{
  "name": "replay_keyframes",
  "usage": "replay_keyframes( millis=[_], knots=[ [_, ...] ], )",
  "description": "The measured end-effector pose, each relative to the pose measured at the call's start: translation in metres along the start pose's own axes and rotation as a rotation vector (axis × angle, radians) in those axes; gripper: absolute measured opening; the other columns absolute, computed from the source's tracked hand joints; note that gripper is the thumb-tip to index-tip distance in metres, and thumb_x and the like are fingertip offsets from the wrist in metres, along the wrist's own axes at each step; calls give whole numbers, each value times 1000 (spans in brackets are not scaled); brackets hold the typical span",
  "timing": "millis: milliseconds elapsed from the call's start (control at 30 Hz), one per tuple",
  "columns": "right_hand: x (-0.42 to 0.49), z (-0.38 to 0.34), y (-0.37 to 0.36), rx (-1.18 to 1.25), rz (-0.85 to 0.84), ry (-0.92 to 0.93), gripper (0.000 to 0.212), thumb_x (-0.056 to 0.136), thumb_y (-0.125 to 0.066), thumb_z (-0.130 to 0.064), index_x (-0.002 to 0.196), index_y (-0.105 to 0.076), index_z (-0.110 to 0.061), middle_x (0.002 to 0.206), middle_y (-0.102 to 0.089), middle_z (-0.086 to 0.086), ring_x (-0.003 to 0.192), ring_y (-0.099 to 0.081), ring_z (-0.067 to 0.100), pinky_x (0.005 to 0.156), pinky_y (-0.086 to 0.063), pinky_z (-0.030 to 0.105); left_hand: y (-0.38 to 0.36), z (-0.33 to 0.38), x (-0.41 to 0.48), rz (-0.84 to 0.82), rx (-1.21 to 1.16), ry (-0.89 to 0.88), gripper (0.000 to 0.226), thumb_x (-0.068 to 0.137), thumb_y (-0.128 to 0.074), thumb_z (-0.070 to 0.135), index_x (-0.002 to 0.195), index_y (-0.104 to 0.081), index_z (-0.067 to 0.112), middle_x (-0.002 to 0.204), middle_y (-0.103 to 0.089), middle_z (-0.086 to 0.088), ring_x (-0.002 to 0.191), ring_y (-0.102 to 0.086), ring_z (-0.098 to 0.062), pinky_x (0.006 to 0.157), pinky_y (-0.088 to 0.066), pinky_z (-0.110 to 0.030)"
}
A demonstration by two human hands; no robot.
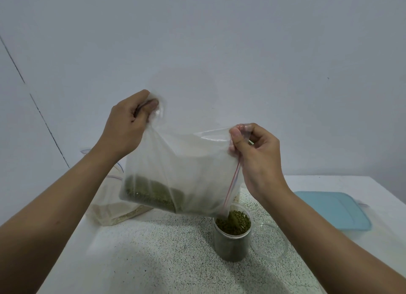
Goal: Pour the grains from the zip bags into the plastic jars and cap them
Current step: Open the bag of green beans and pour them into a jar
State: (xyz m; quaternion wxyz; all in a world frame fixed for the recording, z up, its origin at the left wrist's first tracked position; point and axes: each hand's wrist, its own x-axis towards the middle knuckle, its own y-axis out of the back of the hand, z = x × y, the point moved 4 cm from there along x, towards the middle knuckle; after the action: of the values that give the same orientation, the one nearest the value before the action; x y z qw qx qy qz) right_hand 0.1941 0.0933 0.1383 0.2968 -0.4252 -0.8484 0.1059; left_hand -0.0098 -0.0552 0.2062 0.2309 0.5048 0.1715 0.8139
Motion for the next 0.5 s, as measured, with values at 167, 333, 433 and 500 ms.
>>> replay_keyframes(
  millis=[167,333,433,500],
  knots=[
    [2,-1,0,-4,3,6,12,93,-66,1,84,-65,-7,72,-61,-7,61,-57,7,63,-51,19,0,1,1,-8,-4,-4,35,106,-49,13,76,-34,2,68,-27,-4,61,-23,-11,53,-21,-23],
    [3,-1,0,-18,-1,9,12,93,-66,1,84,-64,-7,72,-61,-7,61,-57,7,62,-51,18,-1,3,2,-18,20,-22,36,106,-49,13,76,-34,2,71,-29,-10,61,-23,-12,54,-22,-23],
    [4,-1,0,-2,-1,10,14,93,-66,1,82,-64,-8,72,-61,-6,61,-56,8,63,-50,19,0,3,3,-5,12,-19,37,106,-49,13,74,-31,4,66,-27,1,61,-23,-11,53,-22,-22],
    [5,-1,0,-4,-4,11,13,93,-66,1,83,-64,-7,73,-61,-6,62,-56,8,63,-51,19,1,2,4,7,11,-17,37,106,-49,14,75,-32,4,66,-27,4,61,-23,-11,53,-22,-22]
  ],
)
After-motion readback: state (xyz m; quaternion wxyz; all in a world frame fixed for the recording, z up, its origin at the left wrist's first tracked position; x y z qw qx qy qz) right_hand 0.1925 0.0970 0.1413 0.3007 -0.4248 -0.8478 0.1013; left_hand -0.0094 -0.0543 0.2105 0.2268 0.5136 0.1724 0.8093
